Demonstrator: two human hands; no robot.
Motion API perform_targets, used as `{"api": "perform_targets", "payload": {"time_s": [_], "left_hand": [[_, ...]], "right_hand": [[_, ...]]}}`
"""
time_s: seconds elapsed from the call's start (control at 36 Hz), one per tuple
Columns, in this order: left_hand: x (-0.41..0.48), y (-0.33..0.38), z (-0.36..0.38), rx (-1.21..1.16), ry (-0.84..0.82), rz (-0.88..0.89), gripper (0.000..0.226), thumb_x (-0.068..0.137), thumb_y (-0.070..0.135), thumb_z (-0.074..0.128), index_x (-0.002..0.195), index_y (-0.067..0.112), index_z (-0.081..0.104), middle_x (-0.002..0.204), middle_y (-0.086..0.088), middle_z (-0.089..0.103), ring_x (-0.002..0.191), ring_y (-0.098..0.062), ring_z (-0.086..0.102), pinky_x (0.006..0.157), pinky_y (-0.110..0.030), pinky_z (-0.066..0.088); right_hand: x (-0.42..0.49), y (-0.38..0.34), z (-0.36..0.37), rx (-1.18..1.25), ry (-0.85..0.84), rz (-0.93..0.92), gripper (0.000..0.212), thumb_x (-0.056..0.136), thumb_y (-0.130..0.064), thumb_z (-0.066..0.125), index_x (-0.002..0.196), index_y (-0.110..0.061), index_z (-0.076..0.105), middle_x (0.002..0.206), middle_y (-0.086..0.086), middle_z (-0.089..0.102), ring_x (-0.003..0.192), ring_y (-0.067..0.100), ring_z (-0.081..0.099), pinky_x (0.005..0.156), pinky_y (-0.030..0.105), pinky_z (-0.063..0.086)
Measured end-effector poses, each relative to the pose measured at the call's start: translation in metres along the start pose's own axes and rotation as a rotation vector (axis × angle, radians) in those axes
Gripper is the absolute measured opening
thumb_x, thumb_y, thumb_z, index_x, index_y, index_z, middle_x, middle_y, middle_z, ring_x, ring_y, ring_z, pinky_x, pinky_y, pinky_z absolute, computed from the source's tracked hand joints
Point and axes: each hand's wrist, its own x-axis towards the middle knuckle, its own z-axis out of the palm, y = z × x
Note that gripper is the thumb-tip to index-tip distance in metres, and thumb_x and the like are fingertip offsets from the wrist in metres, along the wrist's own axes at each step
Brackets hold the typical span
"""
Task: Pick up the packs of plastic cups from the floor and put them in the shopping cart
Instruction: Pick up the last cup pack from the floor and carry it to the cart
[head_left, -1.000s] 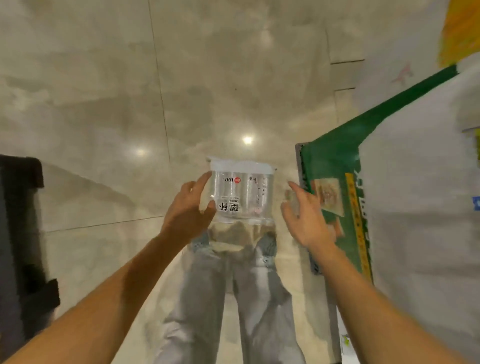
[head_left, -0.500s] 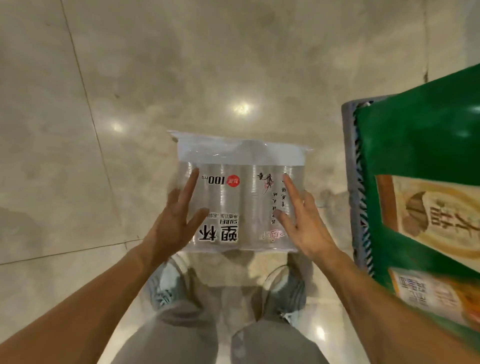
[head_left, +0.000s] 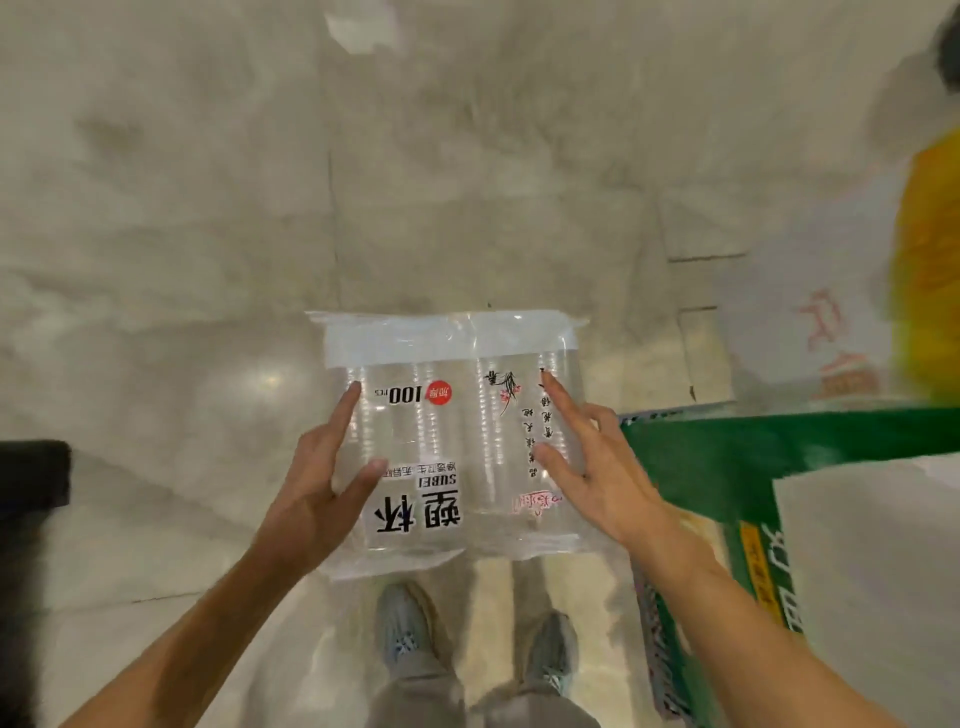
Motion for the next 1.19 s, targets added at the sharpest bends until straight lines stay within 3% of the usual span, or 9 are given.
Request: {"api": "perform_targets", "payload": {"time_s": [0.17,0.31,0.44,0.56,0.61,0.69,0.78,0.86,1.19], "left_hand": [[-0.054,0.164,-0.194,0.005,0.181,0.102,0.065,0.093,0.049,0.053,0.141,0.068,0.013,0.130,0.012,0.042,0.122,-0.011,0.045,0.107,-0.040,0.040],[-0.124,0.265,-0.339,0.037,0.326,0.148,0.062,0.093,0.056,0.049,0.142,0.067,0.012,0.137,0.011,0.044,0.122,-0.011,0.044,0.096,-0.032,0.038],[-0.202,0.317,-0.442,0.014,0.467,0.105,0.060,0.093,0.057,0.049,0.142,0.066,0.015,0.142,0.015,0.040,0.126,-0.010,0.045,0.100,-0.027,0.040],[-0.263,0.331,-0.494,-0.026,0.642,0.033,0.062,0.095,0.051,0.049,0.148,0.055,0.017,0.137,0.017,0.039,0.125,-0.005,0.040,0.094,-0.022,0.034],[-0.294,0.328,-0.509,-0.037,0.727,-0.048,0.063,0.093,0.060,0.047,0.147,0.058,0.015,0.152,0.014,0.031,0.135,-0.010,0.036,0.100,-0.020,0.033],[-0.345,0.323,-0.521,-0.092,0.845,-0.144,0.062,0.094,0.060,0.044,0.147,0.059,0.012,0.154,0.021,0.018,0.131,-0.006,0.036,0.090,-0.006,0.033],[-0.399,0.318,-0.523,-0.161,0.988,-0.253,0.061,0.094,0.060,0.046,0.145,0.061,0.014,0.160,0.013,0.018,0.144,-0.018,0.028,0.112,-0.032,0.026],[-0.456,0.311,-0.514,-0.187,1.140,-0.367,0.061,0.095,0.057,0.047,0.148,0.056,0.016,0.160,0.012,0.021,0.144,-0.018,0.029,0.108,-0.029,0.024],[-0.690,0.257,-0.408,-0.323,1.584,-0.728,0.060,0.096,0.059,0.039,0.151,0.050,0.017,0.157,0.020,0.019,0.145,-0.013,0.023,0.112,-0.031,0.019]], "right_hand": [[-0.042,-0.218,-0.155,-0.066,0.112,-0.191,0.062,0.095,-0.059,0.048,0.137,-0.075,0.006,0.132,-0.009,0.036,0.071,0.009,0.061,0.079,0.020,0.040],[-0.094,-0.380,-0.241,-0.101,0.184,-0.343,0.058,0.094,-0.061,0.047,0.136,-0.076,0.010,0.123,-0.008,0.038,0.077,0.001,0.057,0.068,0.004,0.030],[-0.124,-0.505,-0.278,-0.088,0.148,-0.531,0.055,0.093,-0.061,0.047,0.138,-0.073,0.017,0.119,0.001,0.044,0.090,0.003,0.050,0.099,0.032,0.041],[-0.119,-0.586,-0.279,-0.138,0.043,-0.716,0.056,0.089,-0.071,0.042,0.135,-0.077,0.012,0.147,0.004,0.043,0.122,0.014,0.049,0.112,0.048,0.034],[-0.117,-0.625,-0.274,-0.184,-0.063,-0.800,0.056,0.087,-0.075,0.040,0.135,-0.077,0.012,0.151,0.005,0.044,0.137,0.024,0.042,0.113,0.051,0.033],[-0.126,-0.683,-0.256,-0.220,-0.212,-0.921,0.057,0.092,-0.066,0.044,0.142,-0.068,0.018,0.143,0.006,0.054,0.115,0.017,0.058,0.102,0.037,0.040],[-0.143,-0.732,-0.225,-0.258,-0.351,-1.035,0.057,0.094,-0.063,0.046,0.145,-0.063,0.020,0.148,0.004,0.049,0.122,0.023,0.059,0.101,0.036,0.042],[-0.170,-0.774,-0.187,-0.277,-0.469,-1.163,0.057,0.094,-0.060,0.047,0.146,-0.060,0.023,0.160,-0.009,0.030,0.141,0.019,0.039,0.116,0.042,0.031],[-0.375,-0.832,0.004,-0.394,-0.931,-1.541,0.053,0.097,-0.053,0.049,0.146,-0.055,0.030,0.159,-0.012,0.029,0.143,0.015,0.033,0.113,0.035,0.029]]}}
